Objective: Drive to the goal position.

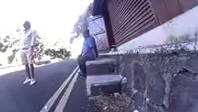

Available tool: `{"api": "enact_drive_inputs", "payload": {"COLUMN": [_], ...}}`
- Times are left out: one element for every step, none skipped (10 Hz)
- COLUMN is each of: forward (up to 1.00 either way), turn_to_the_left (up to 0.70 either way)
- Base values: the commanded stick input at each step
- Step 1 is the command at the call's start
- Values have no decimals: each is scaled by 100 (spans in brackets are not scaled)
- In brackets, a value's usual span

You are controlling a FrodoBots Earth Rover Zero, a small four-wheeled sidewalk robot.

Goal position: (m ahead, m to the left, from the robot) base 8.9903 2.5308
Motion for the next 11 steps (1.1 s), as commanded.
{"api": "enact_drive_inputs", "payload": {"forward": [0,0,0,0,0,0,0,0,0,0,0], "turn_to_the_left": [0,0,0,0,58,66,70,70,70,70,70]}}
